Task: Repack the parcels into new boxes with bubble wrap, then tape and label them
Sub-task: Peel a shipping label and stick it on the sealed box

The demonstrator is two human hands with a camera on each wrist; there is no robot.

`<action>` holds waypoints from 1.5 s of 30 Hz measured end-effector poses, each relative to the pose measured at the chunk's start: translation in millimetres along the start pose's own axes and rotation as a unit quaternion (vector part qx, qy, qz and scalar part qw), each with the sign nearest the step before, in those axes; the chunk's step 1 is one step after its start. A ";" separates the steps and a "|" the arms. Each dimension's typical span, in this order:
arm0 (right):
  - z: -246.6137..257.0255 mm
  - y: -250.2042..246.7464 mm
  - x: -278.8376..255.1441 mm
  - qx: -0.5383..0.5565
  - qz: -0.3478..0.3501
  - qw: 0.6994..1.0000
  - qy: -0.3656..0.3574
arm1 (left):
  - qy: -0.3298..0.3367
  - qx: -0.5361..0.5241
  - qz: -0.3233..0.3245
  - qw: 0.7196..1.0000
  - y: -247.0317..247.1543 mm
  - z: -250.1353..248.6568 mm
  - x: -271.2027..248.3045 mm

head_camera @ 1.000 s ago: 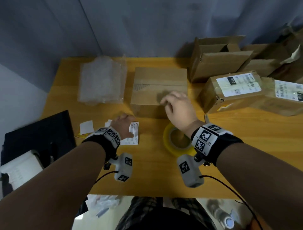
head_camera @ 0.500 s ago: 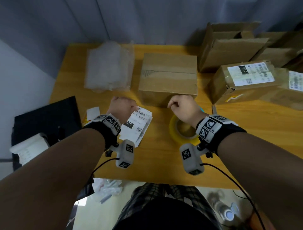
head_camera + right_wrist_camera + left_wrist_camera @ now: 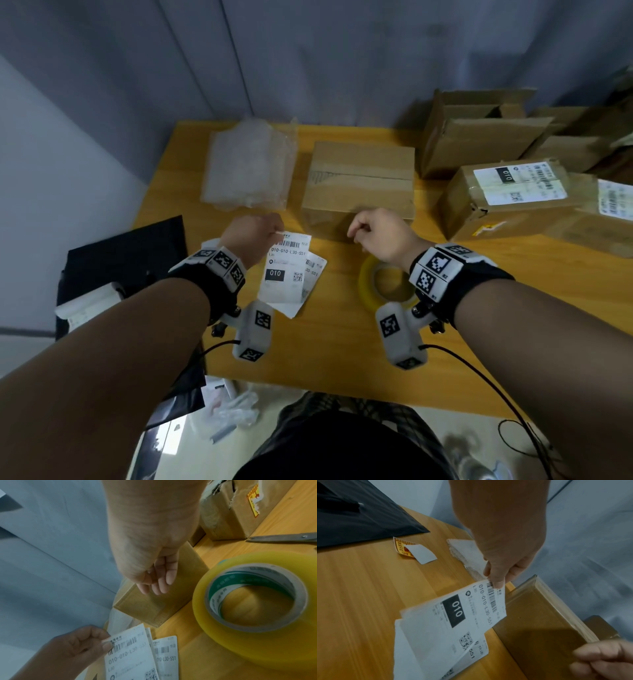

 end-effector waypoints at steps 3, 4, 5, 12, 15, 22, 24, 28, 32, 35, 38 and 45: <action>1.9 -0.1 -3.3 0.005 0.006 1.000 0.002 | -0.012 0.014 0.005 1.000 -1.2 -2.2 -1.4; 2.5 0.3 -4.3 0.004 0.011 1.000 0.002 | -0.019 0.014 0.007 1.000 -0.4 -2.0 -1.2; 2.9 0.6 -5.6 0.002 0.015 1.000 0.003 | -0.026 0.012 0.011 1.000 0.8 -2.3 -1.2; 2.2 -0.1 -10.3 -0.006 0.014 1.000 0.003 | -0.055 0.010 0.032 0.998 5.6 -0.1 -5.8; 4.6 -1.9 -10.8 0.004 0.010 1.000 -0.006 | -0.059 -0.038 0.021 0.997 -6.4 -2.4 -13.0; 48.1 -38.5 -14.2 0.095 -0.094 0.986 -0.096 | 0.017 -0.206 -0.035 0.978 -76.3 -36.0 -16.6; 48.1 -44.5 -8.9 0.152 -0.066 0.984 -0.070 | 0.032 -0.260 -0.060 0.963 -95.0 -47.0 -12.1; 37.9 -65.3 -8.7 0.323 -0.076 0.942 -0.057 | 0.052 -0.343 -0.091 0.933 -114.0 -68.7 -5.9; 28.6 -94.7 -17.6 0.331 -0.148 0.930 -0.053 | 0.079 -0.369 -0.099 0.921 -122.5 -89.4 -2.5; 24.8 -112.6 -24.6 0.327 -0.189 0.925 -0.046 | 0.099 -0.385 -0.068 0.915 -120.8 -101.5 1.8; 26.7 -129.9 -31.5 0.329 -0.234 0.911 -0.087 | 0.110 -0.392 -0.059 0.911 -125.5 -111.5 3.9; 21.2 -149.4 -35.6 0.295 -0.271 0.913 -0.080 | 0.123 -0.428 -0.027 0.895 -130.6 -116.9 18.1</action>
Point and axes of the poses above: each hand's wrist, its own x-axis towards the middle knuckle, its own y-axis out of the palm, z = x × y, the point moved 9 cm from there along x, towards the middle knuckle, and after that the axes turned 8 degrees about z, right-handed, at the moved point
